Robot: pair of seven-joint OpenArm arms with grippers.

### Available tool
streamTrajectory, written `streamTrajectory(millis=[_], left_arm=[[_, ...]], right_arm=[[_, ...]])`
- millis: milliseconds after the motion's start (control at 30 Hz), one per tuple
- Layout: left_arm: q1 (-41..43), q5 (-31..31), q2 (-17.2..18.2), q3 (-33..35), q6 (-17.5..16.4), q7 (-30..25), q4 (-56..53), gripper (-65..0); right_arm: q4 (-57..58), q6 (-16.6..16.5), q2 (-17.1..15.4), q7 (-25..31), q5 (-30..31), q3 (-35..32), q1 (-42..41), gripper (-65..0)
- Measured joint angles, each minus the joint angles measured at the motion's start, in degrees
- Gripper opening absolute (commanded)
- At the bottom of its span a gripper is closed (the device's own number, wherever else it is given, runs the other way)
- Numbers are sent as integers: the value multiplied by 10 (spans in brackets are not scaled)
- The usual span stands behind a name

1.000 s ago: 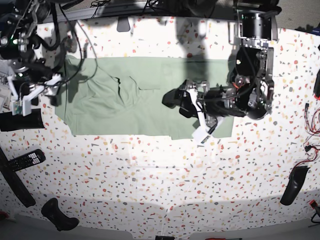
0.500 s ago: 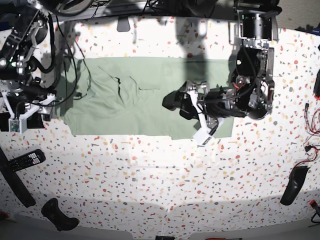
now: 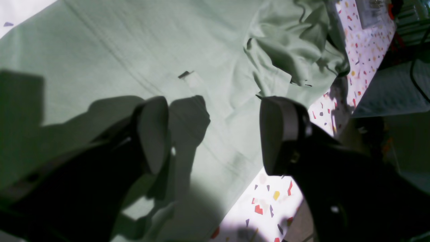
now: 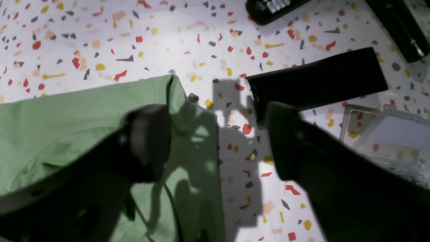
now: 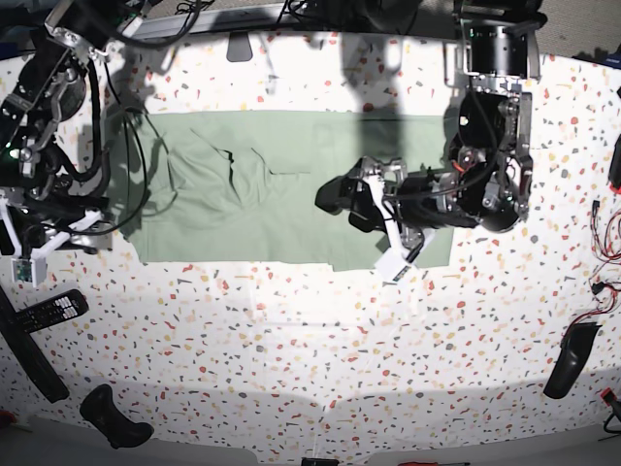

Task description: Fold the T-shirt properly

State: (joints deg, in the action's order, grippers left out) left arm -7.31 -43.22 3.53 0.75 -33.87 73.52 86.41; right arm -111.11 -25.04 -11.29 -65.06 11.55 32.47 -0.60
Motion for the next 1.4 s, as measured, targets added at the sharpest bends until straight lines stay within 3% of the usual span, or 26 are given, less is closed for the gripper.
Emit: streamTrajectory(millis=[333,533,700,800,900,1167,1400], left_arm=[[0,0,0,0,0,0,0,-256],[0,0,0,0,0,0,0,-256],[0,0,0,0,0,0,0,-256],[0,0,0,0,0,0,0,-256],[0,0,0,0,0,0,0,-256],[0,1,1,0,0,-2,0,-256],[0,2,0,0,0,-2,0,-256]], right_arm=[[47,-4,0,11,-18,0,6,-179],[47,-4,0,13,-5,41,6,-179],[76,-71,-8,1,139,85,5,-179],[128,-89,-20,1,151,89,4,-179],[200,-134,-49,-1,194,89,5,-179],[346,-143,-117,0,245,89,2,-179],[452,-147,-124,7,307,86,-17,-180]])
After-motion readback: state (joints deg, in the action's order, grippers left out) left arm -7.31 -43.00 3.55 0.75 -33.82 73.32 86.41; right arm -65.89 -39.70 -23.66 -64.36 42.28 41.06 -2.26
